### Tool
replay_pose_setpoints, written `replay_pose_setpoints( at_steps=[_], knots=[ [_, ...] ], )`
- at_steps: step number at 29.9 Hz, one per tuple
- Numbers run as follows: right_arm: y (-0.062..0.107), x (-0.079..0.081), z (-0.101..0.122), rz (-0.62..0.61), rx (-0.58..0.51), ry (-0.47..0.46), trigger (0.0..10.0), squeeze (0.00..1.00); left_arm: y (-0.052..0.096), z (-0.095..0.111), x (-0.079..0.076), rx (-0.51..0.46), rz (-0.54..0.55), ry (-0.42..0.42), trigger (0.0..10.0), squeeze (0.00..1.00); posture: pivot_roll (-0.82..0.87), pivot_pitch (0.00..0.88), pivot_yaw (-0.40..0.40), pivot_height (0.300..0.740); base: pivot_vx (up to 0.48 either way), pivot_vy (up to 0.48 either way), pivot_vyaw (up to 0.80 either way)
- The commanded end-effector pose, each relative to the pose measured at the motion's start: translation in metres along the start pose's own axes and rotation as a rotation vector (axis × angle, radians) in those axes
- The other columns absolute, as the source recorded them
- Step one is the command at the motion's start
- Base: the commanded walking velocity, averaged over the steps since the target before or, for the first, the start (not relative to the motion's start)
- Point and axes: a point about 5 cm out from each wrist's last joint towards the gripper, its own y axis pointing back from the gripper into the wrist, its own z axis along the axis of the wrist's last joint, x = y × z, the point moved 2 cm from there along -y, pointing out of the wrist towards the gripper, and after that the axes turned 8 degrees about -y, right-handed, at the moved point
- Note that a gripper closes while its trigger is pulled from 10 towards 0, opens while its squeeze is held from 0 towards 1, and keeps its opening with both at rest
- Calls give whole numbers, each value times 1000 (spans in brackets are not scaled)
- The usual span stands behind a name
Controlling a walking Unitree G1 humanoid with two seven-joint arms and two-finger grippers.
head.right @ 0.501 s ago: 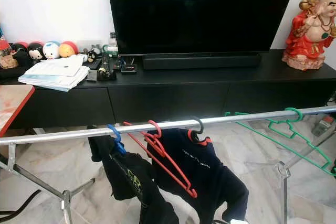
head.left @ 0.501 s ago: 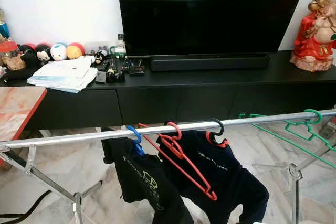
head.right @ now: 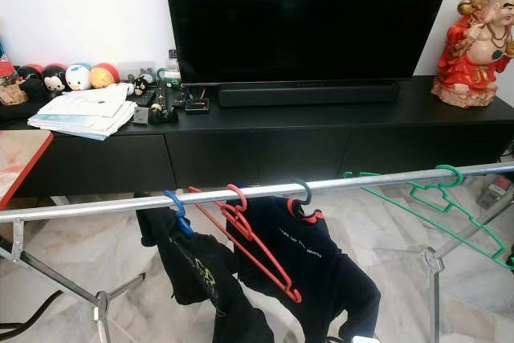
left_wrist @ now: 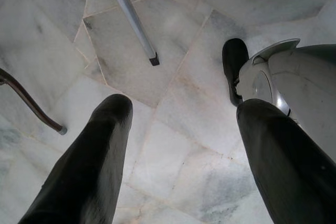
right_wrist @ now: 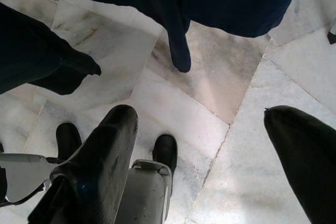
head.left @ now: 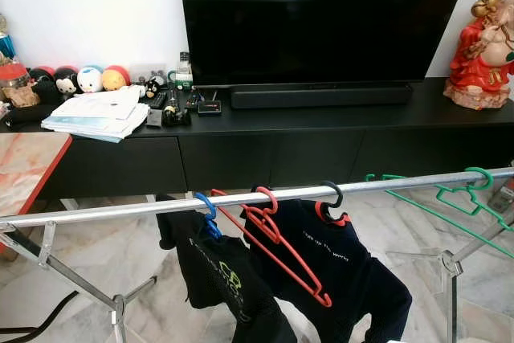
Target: Hang hanger
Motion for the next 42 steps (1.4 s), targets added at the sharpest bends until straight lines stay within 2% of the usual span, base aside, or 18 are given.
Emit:
replay_pose_setpoints(
  at_steps=[1,11,12,14,21,23,28,30,36,42],
  knots=[
    [-7,37,32,91,-58,-209,10000,0,-5,56,5,-126,-22,133,10000,0,25,0,32,740,0,0,0],
    [-7,37,32,92,-56,-205,10000,0,-5,54,5,-120,-22,128,10000,0,27,0,33,740,0,0,0],
    [-5,28,23,75,-44,-234,10000,0,-4,41,2,-104,-39,102,10000,0,-12,0,78,740,0,0,0],
    [-3,15,10,45,-28,-291,10000,0,-3,22,-8,-81,-75,59,10000,0,-10,0,76,740,0,0,0],
    [-3,14,7,48,-20,-290,10000,0,-6,31,-29,-100,-103,61,10000,0,3,0,72,740,0,0,0],
    [-3,15,7,50,-21,-297,10000,0,-6,32,-30,-104,-106,66,10000,0,3,0,70,740,0,0,0],
    [-3,15,9,59,-16,-247,10000,0,-6,34,-28,-105,-98,79,10000,0,5,0,61,740,0,0,0],
    [-3,14,11,61,-14,-198,10000,0,-6,33,-24,-104,-88,99,10000,0,5,0,50,740,0,0,0],
    [-3,14,15,78,-19,-139,10000,0,-4,24,-12,-87,-66,131,10000,0,12,0,41,740,0,0,0],
    [-3,16,20,99,-29,-102,10000,0,-1,15,-1,-79,-47,147,10000,0,16,0,38,740,0,0,767]
  ],
)
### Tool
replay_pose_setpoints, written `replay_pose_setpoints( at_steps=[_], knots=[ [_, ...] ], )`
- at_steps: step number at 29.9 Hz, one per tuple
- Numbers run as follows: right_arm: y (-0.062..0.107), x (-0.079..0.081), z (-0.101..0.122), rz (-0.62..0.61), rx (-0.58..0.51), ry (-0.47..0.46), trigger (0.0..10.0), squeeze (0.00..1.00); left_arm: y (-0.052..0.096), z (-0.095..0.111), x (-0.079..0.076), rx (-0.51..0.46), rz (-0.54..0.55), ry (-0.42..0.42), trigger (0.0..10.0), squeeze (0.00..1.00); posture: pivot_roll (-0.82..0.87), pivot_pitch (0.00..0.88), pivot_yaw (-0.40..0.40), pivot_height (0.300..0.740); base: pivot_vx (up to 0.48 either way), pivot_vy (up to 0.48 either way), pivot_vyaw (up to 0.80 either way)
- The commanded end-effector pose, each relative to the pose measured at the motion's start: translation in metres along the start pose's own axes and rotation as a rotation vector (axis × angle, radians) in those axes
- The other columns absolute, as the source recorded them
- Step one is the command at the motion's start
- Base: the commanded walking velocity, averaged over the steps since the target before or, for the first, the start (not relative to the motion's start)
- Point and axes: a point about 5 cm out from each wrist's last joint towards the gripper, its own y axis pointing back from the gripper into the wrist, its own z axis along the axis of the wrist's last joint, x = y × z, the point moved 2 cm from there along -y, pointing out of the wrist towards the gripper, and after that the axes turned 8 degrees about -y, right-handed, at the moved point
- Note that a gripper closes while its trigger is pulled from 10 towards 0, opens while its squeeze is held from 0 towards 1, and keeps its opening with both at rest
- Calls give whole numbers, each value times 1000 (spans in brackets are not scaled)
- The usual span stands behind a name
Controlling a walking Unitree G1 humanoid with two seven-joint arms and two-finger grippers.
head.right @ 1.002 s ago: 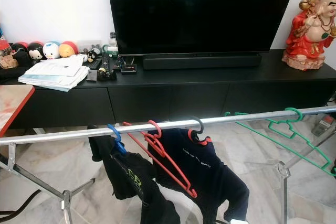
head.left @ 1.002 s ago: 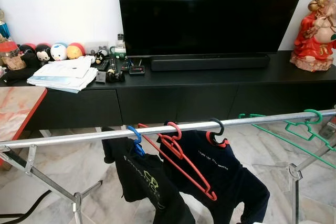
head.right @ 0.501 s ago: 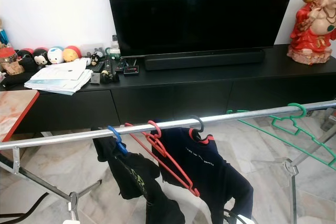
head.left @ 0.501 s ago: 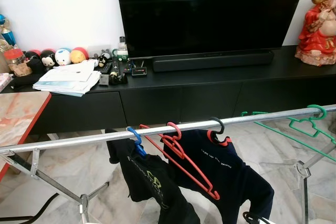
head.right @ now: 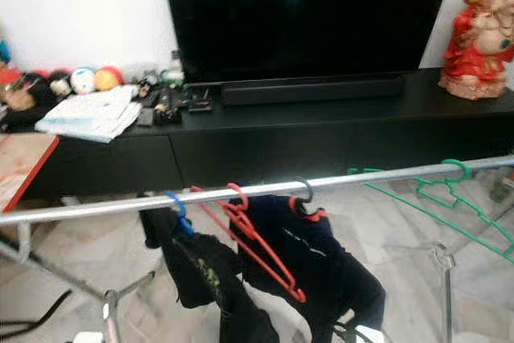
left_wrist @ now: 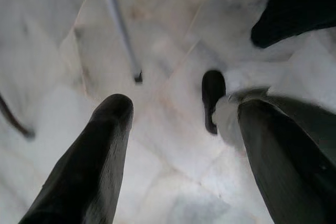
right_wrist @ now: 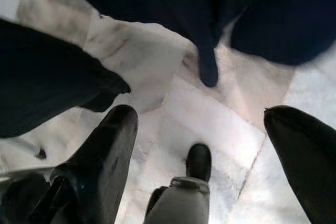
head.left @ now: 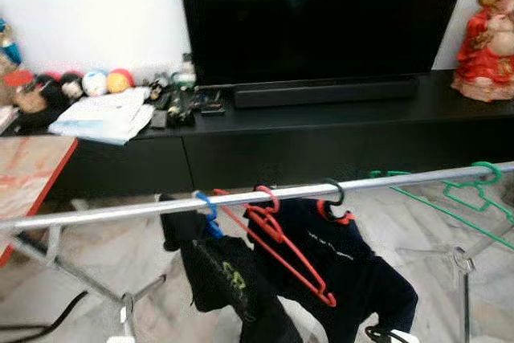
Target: Hang hanger
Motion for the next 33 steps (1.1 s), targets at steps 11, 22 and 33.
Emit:
replay_pose_setpoints(
  at_steps=[11,22,33],
  knots=[
    [0,2,-1,-7,-31,-102,10000,0,10,-38,0,70,-3,18,10000,0,35,0,27,740,0,0,291],
    [0,3,-4,7,-11,-79,10000,0,3,-29,-21,64,-28,13,10000,0,26,0,35,740,0,0,0],
    [0,4,-4,16,-8,-62,10000,0,2,-24,-17,56,-30,9,10000,0,31,0,39,740,0,234,0]
  ],
)
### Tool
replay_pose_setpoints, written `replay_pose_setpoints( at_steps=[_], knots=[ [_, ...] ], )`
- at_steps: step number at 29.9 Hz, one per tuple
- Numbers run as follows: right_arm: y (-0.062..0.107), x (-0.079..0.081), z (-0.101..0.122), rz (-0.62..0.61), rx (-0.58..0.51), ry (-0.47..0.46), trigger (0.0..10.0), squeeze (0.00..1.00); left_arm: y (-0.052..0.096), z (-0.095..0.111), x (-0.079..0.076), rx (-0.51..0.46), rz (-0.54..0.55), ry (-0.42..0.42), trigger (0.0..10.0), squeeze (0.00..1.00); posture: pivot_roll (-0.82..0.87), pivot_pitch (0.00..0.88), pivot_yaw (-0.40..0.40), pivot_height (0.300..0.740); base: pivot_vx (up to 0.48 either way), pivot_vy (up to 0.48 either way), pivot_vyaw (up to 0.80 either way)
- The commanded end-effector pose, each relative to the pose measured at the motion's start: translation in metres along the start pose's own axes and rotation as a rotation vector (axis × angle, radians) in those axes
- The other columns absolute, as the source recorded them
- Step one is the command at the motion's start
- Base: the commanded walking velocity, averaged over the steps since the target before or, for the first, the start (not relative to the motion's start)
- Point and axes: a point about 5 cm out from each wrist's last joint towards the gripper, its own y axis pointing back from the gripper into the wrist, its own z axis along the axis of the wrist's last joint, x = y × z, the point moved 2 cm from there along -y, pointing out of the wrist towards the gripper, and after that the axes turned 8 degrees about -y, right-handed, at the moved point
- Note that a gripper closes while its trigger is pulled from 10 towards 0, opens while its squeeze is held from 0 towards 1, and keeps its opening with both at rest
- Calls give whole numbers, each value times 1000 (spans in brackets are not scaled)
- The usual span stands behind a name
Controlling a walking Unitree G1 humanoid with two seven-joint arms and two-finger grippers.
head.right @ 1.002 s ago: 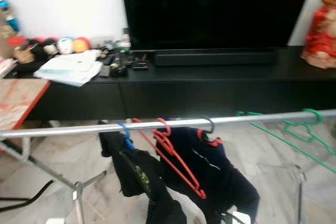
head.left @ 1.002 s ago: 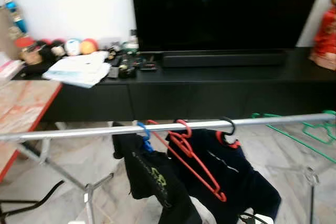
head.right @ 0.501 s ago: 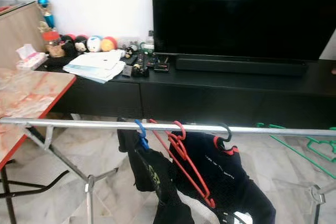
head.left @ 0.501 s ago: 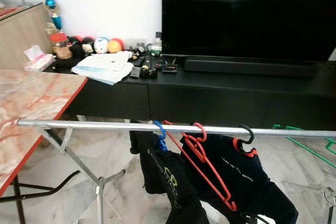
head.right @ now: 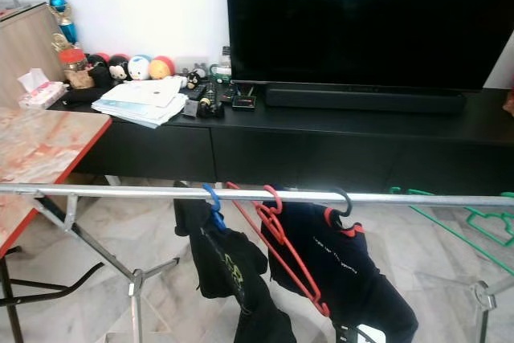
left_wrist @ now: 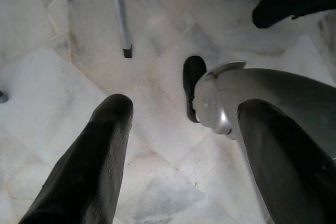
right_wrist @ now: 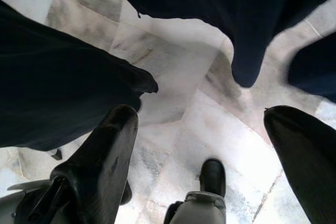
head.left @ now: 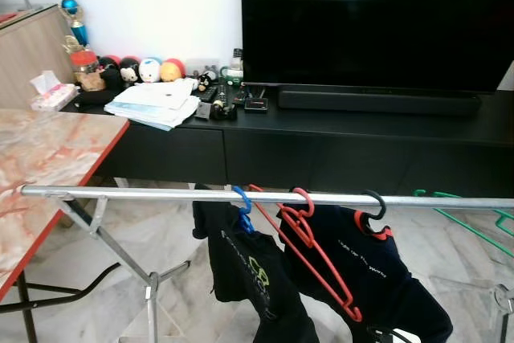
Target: Hang hanger
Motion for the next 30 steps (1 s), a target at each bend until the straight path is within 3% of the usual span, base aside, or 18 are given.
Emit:
replay_pose_setpoints(
  at_steps=[1,4,8,12,19,30],
  knots=[
    [0,1,-3,6,13,2,10000,0,3,-6,9,30,13,-12,10000,0,31,0,38,740,0,319,0],
    [0,1,-2,0,3,-25,10000,0,5,-7,19,31,24,-35,10000,0,26,0,37,740,0,80,0],
    [-1,4,1,-23,-45,-173,10000,0,8,-11,25,30,27,-33,10000,0,19,0,29,740,0,0,0],
    [-2,4,6,-44,-89,-271,10000,0,6,-13,12,22,5,-27,10000,0,27,0,16,740,0,0,0],
    [-2,4,7,-72,-86,-275,10000,0,12,-35,9,62,4,-10,10000,0,5,0,22,740,0,0,0],
    [-3,6,6,-77,-86,-296,10000,0,13,-33,19,62,4,-43,10000,0,-27,0,58,740,0,0,0]
  ],
)
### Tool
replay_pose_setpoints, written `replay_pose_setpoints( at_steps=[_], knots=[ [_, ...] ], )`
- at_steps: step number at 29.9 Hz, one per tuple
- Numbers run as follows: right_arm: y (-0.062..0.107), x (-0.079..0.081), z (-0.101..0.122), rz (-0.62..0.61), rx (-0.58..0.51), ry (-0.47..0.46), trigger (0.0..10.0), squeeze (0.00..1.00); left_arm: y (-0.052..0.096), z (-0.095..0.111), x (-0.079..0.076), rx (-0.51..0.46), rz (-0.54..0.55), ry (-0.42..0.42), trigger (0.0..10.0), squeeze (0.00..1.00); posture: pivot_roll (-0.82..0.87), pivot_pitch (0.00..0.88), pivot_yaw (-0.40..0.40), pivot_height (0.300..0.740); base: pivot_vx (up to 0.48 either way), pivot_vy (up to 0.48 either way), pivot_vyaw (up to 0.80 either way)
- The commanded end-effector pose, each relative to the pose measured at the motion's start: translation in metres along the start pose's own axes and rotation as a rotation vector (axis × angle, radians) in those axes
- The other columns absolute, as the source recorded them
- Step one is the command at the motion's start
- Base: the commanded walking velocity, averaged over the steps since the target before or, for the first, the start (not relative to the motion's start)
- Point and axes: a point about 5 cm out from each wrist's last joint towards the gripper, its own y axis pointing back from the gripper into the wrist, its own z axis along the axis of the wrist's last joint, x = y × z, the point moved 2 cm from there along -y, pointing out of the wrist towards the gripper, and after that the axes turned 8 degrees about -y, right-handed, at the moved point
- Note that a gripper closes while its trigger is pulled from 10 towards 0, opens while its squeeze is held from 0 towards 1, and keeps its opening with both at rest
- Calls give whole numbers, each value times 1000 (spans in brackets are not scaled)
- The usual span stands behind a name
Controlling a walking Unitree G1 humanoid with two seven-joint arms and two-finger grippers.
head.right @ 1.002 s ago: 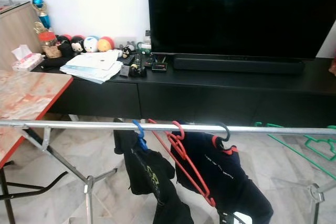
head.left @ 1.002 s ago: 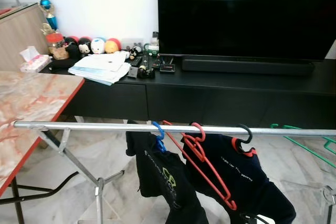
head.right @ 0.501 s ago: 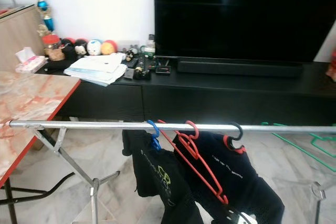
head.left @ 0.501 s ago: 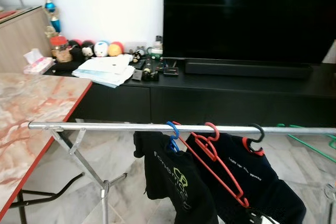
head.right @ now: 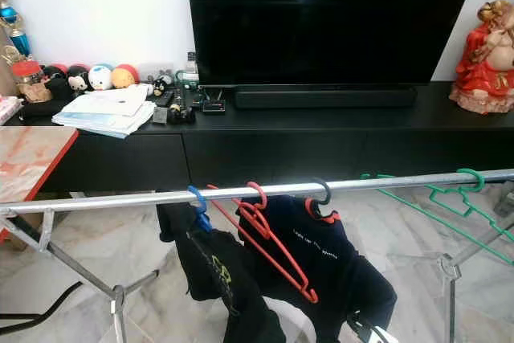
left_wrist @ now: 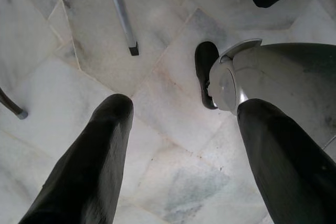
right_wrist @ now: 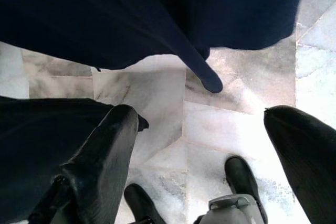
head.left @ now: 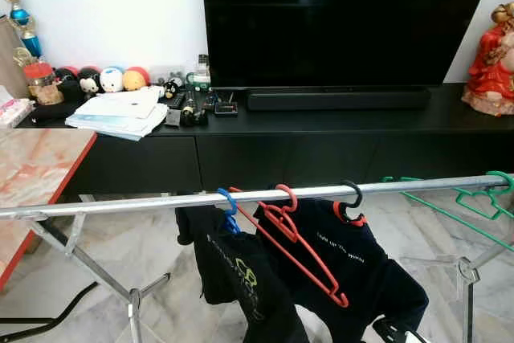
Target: Hang hanger
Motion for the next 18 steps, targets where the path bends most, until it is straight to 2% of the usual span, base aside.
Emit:
replay_pose_setpoints(
  at_steps=[1,8,12,18],
  knots=[
    [-1,4,-1,-3,2,-26,10000,0,-1,2,-1,4,-7,-31,10000,0,-27,0,60,740,0,0,0],
    [-1,7,1,2,-3,-38,10000,0,-8,22,-12,-27,-22,-45,10000,0,-17,0,66,740,0,0,0],
    [-2,9,2,9,-6,-38,10000,0,-9,24,-17,-28,-28,-51,10000,0,-31,0,71,740,0,0,0],
    [-2,11,4,1,-14,-59,10000,0,-10,28,-15,-26,-25,-61,10000,0,-40,0,82,740,0,0,0]
  ],
)
